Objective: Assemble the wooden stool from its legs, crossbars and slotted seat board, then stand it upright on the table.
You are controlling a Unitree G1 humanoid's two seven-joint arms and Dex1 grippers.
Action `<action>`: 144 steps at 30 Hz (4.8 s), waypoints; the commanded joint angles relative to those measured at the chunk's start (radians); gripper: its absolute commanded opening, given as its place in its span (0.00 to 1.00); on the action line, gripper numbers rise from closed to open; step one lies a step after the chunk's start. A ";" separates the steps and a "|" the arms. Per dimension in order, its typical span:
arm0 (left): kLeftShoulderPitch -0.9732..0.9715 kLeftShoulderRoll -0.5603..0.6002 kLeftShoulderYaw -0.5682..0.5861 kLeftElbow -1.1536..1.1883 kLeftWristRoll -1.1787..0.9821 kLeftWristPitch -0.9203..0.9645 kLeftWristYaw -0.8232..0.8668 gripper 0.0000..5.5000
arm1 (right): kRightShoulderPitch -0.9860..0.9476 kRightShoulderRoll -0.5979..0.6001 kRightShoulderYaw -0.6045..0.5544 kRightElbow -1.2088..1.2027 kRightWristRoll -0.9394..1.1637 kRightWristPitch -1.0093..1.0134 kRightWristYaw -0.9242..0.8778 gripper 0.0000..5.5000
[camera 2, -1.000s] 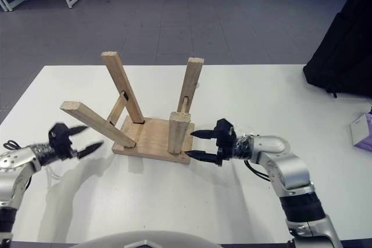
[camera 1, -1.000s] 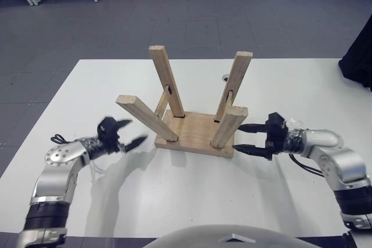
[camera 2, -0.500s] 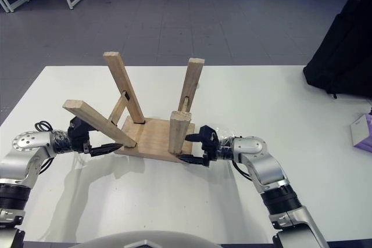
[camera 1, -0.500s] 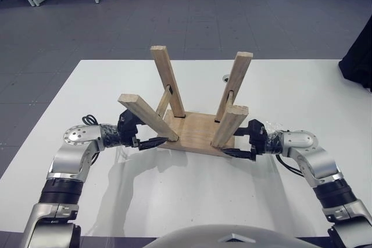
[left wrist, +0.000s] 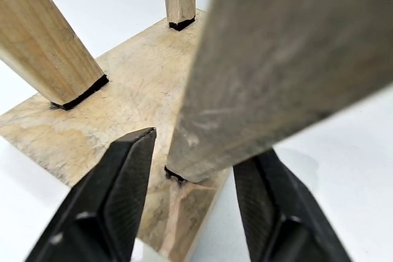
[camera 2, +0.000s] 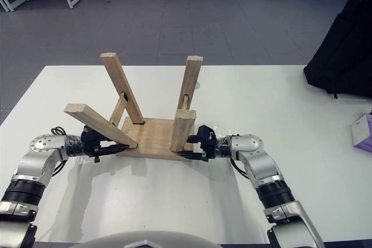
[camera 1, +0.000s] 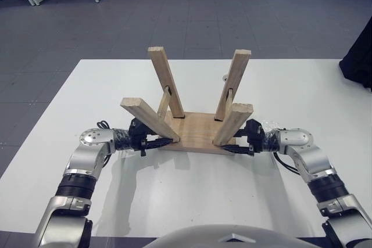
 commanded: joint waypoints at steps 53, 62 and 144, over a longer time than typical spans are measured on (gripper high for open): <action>0.990 0.141 0.419 -1.041 -0.417 0.406 0.171 0.70 | -0.324 -0.240 -0.431 -0.369 0.681 0.827 -0.233 0.46; 0.749 0.104 0.518 -0.833 -0.459 0.374 0.261 0.70 | -0.177 -0.401 -0.446 -0.605 0.868 0.881 0.068 0.46; 0.380 0.041 -0.087 -0.532 -0.027 -0.011 0.066 0.70 | 0.094 -0.421 0.176 -0.733 0.112 0.382 -0.022 0.46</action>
